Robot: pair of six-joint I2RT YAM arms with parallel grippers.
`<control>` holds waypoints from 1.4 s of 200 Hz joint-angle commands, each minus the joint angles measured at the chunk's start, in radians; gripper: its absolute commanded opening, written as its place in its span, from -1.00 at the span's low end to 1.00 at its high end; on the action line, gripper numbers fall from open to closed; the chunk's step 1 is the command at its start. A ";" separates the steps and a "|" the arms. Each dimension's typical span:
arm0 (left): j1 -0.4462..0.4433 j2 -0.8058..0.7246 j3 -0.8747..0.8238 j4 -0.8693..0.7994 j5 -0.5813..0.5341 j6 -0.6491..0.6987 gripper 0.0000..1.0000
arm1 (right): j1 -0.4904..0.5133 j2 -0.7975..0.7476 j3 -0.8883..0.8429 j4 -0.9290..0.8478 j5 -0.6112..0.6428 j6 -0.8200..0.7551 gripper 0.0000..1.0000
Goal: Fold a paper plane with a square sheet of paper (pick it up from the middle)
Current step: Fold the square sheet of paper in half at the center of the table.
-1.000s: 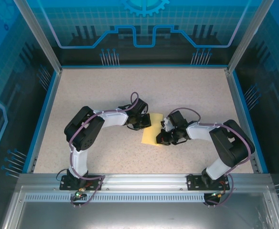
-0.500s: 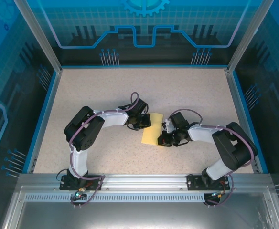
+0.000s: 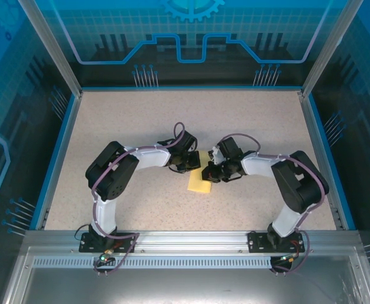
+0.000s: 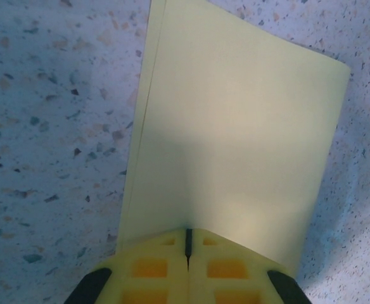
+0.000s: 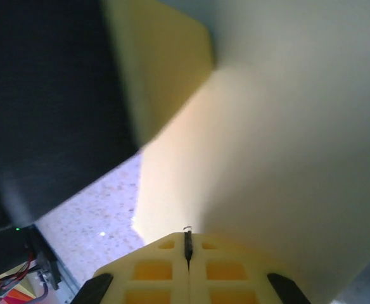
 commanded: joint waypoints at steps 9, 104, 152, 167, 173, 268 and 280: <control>-0.030 0.156 -0.080 -0.245 -0.095 -0.009 -1.00 | 0.006 0.031 -0.006 -0.059 0.007 -0.051 -1.00; -0.030 0.163 -0.090 -0.242 -0.106 -0.024 -1.00 | -0.001 -0.168 -0.227 -0.191 0.032 -0.089 -1.00; -0.029 0.156 -0.092 -0.235 -0.101 -0.011 -1.00 | -0.016 -0.292 -0.029 -0.246 0.047 -0.096 -1.00; -0.029 0.156 -0.091 -0.232 -0.101 -0.011 -1.00 | -0.010 -0.225 0.045 -0.227 0.021 -0.095 -1.00; -0.029 0.156 -0.090 -0.233 -0.101 -0.011 -1.00 | -0.005 -0.192 0.071 -0.224 0.026 -0.096 -1.00; -0.031 0.156 -0.073 -0.249 -0.102 -0.010 -1.00 | 0.012 0.012 0.009 -0.127 0.053 -0.096 -1.00; -0.030 0.157 -0.070 -0.252 -0.104 -0.010 -1.00 | 0.012 -0.009 -0.030 -0.135 0.060 -0.094 -1.00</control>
